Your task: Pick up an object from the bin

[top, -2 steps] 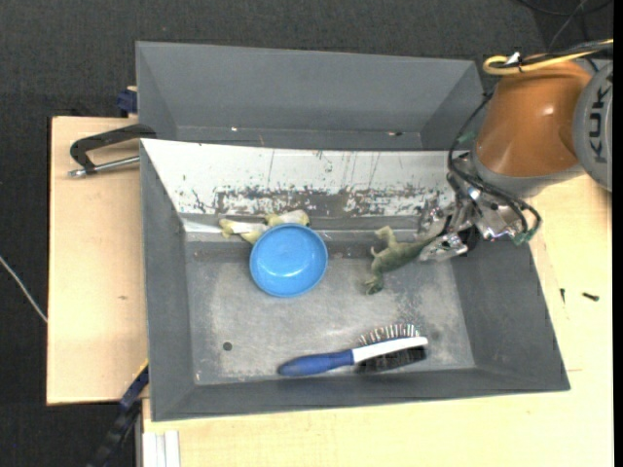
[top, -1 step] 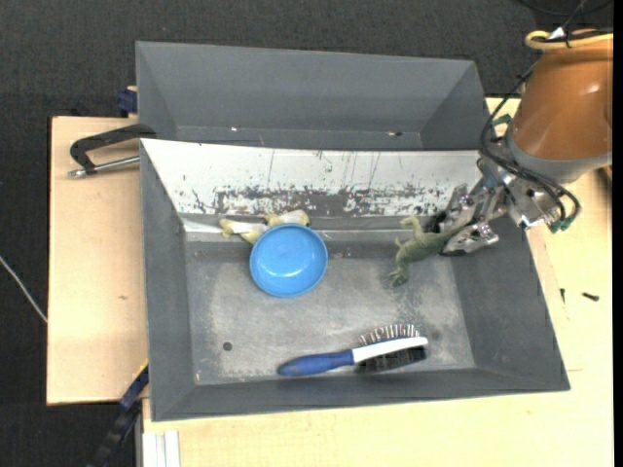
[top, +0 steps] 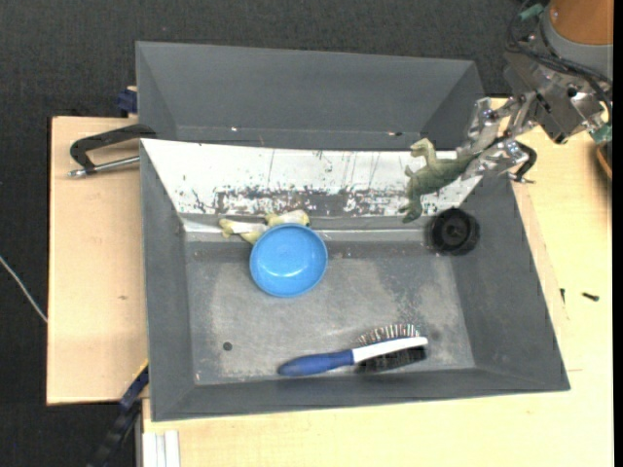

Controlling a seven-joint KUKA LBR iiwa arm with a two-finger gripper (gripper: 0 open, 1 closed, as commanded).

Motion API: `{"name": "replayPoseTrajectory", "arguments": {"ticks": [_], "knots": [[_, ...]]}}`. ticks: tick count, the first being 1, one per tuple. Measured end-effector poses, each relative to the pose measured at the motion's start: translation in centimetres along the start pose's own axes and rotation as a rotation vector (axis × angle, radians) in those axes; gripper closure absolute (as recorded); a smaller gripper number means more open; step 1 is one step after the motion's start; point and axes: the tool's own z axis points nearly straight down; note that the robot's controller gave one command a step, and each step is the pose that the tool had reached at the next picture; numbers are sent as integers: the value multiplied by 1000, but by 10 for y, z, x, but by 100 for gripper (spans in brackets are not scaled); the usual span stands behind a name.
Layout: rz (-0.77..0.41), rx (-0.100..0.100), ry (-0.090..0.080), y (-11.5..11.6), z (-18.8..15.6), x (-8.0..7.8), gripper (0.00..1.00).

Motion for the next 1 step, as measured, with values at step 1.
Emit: {"name": "replayPoseTrajectory", "arguments": {"ticks": [1], "knots": [[3,-5,10,-1,5,2,100]]}}
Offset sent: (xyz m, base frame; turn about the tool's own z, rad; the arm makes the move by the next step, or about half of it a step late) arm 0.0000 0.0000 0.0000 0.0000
